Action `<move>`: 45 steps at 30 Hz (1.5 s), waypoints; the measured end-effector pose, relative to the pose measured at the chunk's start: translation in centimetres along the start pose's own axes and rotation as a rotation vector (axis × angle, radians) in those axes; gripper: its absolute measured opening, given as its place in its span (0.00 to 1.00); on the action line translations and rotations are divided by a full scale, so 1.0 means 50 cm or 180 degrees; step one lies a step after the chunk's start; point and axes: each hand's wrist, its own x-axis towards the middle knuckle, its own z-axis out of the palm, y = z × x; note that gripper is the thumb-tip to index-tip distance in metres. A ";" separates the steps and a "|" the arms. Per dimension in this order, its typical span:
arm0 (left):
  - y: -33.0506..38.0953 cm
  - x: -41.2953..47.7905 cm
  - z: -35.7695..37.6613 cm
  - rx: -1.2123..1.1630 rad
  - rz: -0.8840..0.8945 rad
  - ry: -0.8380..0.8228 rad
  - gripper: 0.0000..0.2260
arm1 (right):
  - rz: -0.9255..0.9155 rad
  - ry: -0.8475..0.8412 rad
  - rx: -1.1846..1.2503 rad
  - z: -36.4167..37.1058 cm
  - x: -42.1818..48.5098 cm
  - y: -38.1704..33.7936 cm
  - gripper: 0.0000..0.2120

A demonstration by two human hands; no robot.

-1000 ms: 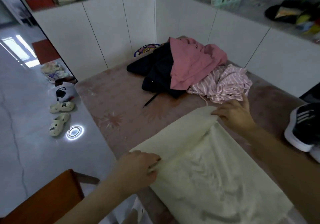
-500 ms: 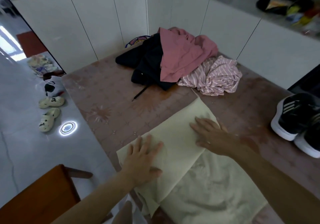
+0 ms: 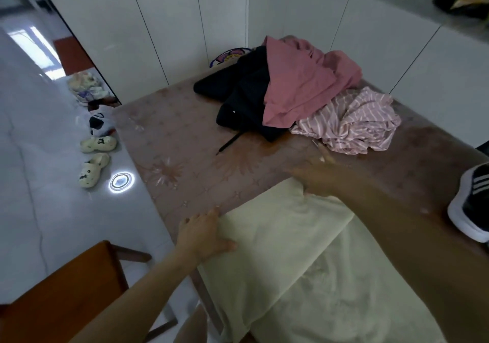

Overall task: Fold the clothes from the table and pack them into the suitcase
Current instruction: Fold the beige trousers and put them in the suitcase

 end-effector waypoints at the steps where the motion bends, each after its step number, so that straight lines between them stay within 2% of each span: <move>1: -0.005 0.002 -0.002 -0.0089 -0.0032 -0.0016 0.39 | -0.0015 0.0077 0.0065 0.005 0.005 -0.002 0.26; 6: -0.020 0.013 -0.018 -0.0805 0.0032 0.0178 0.11 | 0.0288 0.0497 0.0498 0.020 -0.006 0.014 0.06; 7: -0.017 0.012 -0.029 -0.0947 0.0077 0.0208 0.09 | 0.0366 0.0616 0.0612 0.020 -0.015 0.024 0.05; 10: 0.002 -0.003 -0.073 -0.1140 0.0264 0.0337 0.10 | 0.0567 0.1058 0.0934 0.013 -0.059 0.048 0.10; 13: 0.036 -0.050 -0.119 -0.1096 0.0617 0.0361 0.15 | 0.0597 0.1938 0.1054 0.026 -0.123 0.060 0.07; 15: 0.074 -0.095 -0.136 -0.0972 0.0939 0.0196 0.13 | 0.0593 0.2432 0.1024 0.060 -0.170 0.075 0.08; 18: 0.131 -0.161 -0.136 -0.0813 0.1503 0.0018 0.11 | 0.0708 0.2532 0.1118 0.113 -0.251 0.086 0.11; 20: 0.169 -0.198 -0.125 -0.0569 0.1854 -0.0088 0.14 | 0.0833 0.2566 0.1109 0.152 -0.304 0.085 0.10; 23: 0.216 -0.245 -0.084 -0.0267 0.2284 -0.0340 0.19 | 0.1073 0.2510 0.1102 0.213 -0.368 0.075 0.14; 26: 0.253 -0.273 -0.036 0.0297 0.2620 -0.0558 0.21 | 0.1255 0.2359 0.1156 0.268 -0.421 0.059 0.11; 29: 0.273 -0.287 0.011 0.1004 0.3100 -0.0645 0.18 | 0.1462 0.2333 0.1267 0.306 -0.475 0.030 0.15; 30: 0.267 -0.292 0.037 0.1322 0.3187 -0.0536 0.16 | 0.1552 0.2379 0.1244 0.317 -0.492 0.019 0.15; 31: 0.275 -0.305 0.042 0.1686 0.3009 -0.0790 0.15 | 0.1659 0.2435 0.1231 0.327 -0.507 0.009 0.14; 33: 0.287 -0.309 0.039 0.1833 0.3117 -0.0704 0.10 | 0.1826 0.2520 0.1190 0.351 -0.531 -0.008 0.13; 34: 0.284 -0.312 0.036 0.1796 0.2826 -0.0878 0.08 | 0.1856 0.2478 0.1167 0.365 -0.540 -0.018 0.14; 35: 0.308 -0.312 0.036 0.1224 0.3924 -0.1523 0.11 | 0.1862 0.2370 0.1145 0.381 -0.546 -0.028 0.16; 36: 0.302 -0.293 0.059 0.0362 0.4184 -0.1919 0.14 | 0.1868 0.2230 0.1128 0.394 -0.550 -0.038 0.17; 37: 0.310 -0.293 0.071 -0.0310 0.4897 -0.2317 0.15 | 0.1915 0.2098 0.1127 0.403 -0.554 -0.049 0.18; 38: 0.303 -0.269 0.079 0.0204 0.4169 -0.1165 0.18 | 0.1999 0.2009 0.1166 0.410 -0.558 -0.059 0.19; 39: 0.313 -0.248 0.071 0.0254 0.3634 -0.0808 0.22 | 0.2103 0.1975 0.1274 0.414 -0.563 -0.071 0.19; 40: 0.293 -0.215 0.093 0.0217 0.3111 -0.0181 0.25 | 0.2205 0.2021 0.1446 0.412 -0.566 -0.086 0.19; 41: 0.285 -0.201 0.093 0.0513 0.2706 0.0121 0.27 | 0.2265 0.2137 0.1664 0.403 -0.567 -0.104 0.18; 43: 0.293 -0.176 0.104 0.0675 0.2563 -0.0453 0.35 | 0.2191 0.2290 0.2022 0.383 -0.558 -0.141 0.19; 45: 0.323 -0.172 0.117 0.0938 0.2437 -0.0726 0.43 | 0.2008 0.1883 0.2156 0.372 -0.540 -0.180 0.24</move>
